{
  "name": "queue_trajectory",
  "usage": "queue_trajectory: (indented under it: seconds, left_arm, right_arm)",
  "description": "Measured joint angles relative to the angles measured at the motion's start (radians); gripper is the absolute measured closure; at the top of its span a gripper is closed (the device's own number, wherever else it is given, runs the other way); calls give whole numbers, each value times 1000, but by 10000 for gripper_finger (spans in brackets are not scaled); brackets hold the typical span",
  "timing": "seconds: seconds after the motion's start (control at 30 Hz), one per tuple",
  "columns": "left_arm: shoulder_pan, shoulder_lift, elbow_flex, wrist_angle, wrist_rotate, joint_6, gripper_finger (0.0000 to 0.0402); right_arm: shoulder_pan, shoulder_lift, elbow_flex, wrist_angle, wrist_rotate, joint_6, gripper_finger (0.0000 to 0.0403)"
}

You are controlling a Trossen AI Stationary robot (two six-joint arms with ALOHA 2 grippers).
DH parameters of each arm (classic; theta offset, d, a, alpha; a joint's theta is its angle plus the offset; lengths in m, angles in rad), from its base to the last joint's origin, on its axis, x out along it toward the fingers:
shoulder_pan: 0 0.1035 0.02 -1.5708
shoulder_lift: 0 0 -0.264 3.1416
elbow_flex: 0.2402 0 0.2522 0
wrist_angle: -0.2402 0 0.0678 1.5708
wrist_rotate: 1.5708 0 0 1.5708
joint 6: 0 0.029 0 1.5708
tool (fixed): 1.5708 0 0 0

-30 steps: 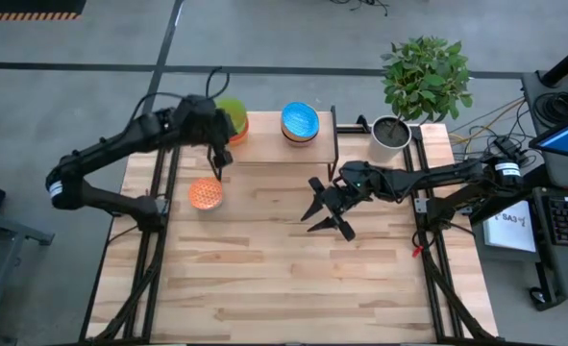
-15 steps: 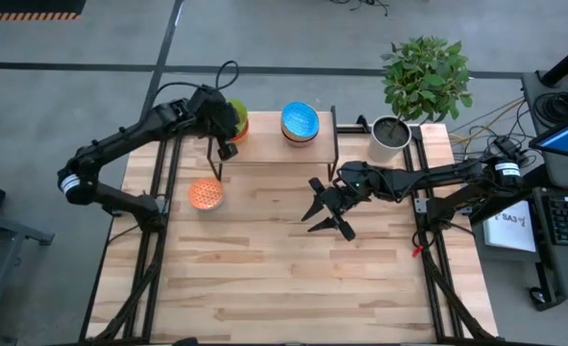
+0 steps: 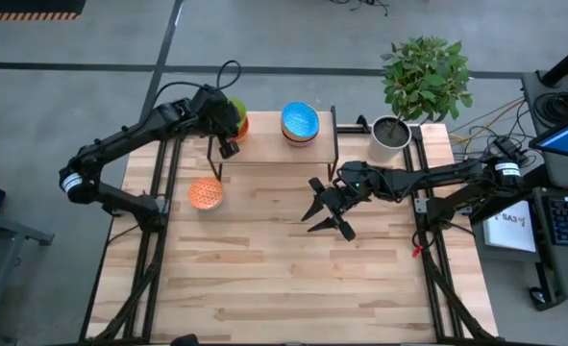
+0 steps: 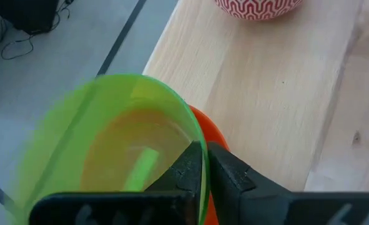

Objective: Place and stack bowls onto a shelf
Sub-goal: Stack the green bowl on top of the orange bowl on the shelf

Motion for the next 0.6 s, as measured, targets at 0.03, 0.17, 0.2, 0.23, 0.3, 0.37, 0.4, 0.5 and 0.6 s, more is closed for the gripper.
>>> queue_trajectory:
  seconds: [0.03,0.17,0.2,0.23,0.3,0.37,0.4,0.5,0.6]
  left_arm:
    - [0,0,0,0,0,0,391]
    - [0,0,0,-1,0,0,365]
    - [0,0,0,0,0,0,358]
    - [0,0,0,0,0,0,352]
    - [0,0,0,0,0,-4,339]
    - [0,-3,0,-1,0,-18,330]
    - [-1,-6,0,-1,0,-25,327]
    - [-2,-23,0,-1,1,-46,323]
    - [-2,-51,0,0,30,-53,322]
  right_arm:
    - [0,0,0,-1,0,-1,252]
    - [0,0,0,-11,0,-1,252]
    - [0,0,0,-12,0,-1,252]
    - [0,0,0,-12,0,0,252]
    - [0,0,0,-12,0,1,252]
    - [0,0,0,-12,0,0,252]
    - [0,0,0,-12,0,0,252]
    - [0,0,0,-12,0,0,252]
    - [0,0,0,-12,0,0,252]
